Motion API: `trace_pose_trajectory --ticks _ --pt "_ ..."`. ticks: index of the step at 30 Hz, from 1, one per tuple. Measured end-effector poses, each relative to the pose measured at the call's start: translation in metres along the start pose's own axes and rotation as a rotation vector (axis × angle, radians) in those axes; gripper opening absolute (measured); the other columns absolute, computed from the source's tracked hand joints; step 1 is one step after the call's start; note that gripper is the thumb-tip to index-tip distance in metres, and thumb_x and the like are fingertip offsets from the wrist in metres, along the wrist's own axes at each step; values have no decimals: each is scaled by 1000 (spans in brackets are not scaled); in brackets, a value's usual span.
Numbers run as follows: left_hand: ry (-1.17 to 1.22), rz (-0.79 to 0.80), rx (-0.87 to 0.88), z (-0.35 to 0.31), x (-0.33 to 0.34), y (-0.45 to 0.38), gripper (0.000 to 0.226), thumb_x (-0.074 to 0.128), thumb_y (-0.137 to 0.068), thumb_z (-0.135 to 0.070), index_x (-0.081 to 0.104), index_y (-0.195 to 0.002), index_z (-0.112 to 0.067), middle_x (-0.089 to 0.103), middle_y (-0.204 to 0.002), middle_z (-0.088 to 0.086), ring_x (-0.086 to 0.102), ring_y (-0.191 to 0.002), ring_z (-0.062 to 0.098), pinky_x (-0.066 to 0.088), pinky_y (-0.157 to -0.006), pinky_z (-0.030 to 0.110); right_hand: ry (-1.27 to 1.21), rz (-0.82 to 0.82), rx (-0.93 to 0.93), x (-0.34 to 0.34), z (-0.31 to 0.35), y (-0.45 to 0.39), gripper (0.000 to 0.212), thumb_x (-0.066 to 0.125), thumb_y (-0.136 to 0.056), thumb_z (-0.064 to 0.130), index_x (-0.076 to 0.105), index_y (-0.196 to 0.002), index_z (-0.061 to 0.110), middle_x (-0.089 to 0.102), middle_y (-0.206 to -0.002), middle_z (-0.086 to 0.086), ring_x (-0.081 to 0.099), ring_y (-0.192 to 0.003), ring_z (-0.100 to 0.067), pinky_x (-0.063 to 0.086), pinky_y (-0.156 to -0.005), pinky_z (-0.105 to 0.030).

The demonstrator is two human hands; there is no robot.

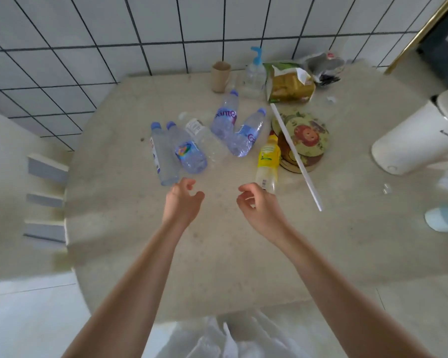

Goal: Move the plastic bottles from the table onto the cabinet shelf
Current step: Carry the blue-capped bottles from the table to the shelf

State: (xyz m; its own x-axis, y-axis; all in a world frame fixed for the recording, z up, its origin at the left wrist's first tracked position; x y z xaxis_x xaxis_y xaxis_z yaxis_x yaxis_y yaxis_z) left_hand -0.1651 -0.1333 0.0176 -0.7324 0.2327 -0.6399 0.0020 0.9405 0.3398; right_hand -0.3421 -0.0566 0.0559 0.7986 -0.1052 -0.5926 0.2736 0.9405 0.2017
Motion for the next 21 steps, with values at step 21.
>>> trace_pose_trajectory --ticks 21 --pt "-50 -92 -427 -32 50 -168 91 52 -92 -31 -12 -153 -11 13 -151 23 40 -129 46 36 -108 48 -129 67 620 10 -49 -257 57 57 -88 40 51 -129 1 60 -124 -20 61 -110 -36 54 -91 -47"
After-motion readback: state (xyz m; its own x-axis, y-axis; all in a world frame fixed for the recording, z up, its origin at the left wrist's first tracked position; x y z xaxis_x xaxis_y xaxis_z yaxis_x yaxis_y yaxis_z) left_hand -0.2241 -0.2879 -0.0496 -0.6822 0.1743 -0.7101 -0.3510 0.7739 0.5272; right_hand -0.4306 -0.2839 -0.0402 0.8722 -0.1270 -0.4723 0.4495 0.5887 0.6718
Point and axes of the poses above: each hand's wrist, its own y-axis away from the middle knuckle, its own x-axis out of the palm, z = x × y, the point moved 4 cm from there along -y, towards the middle knuckle
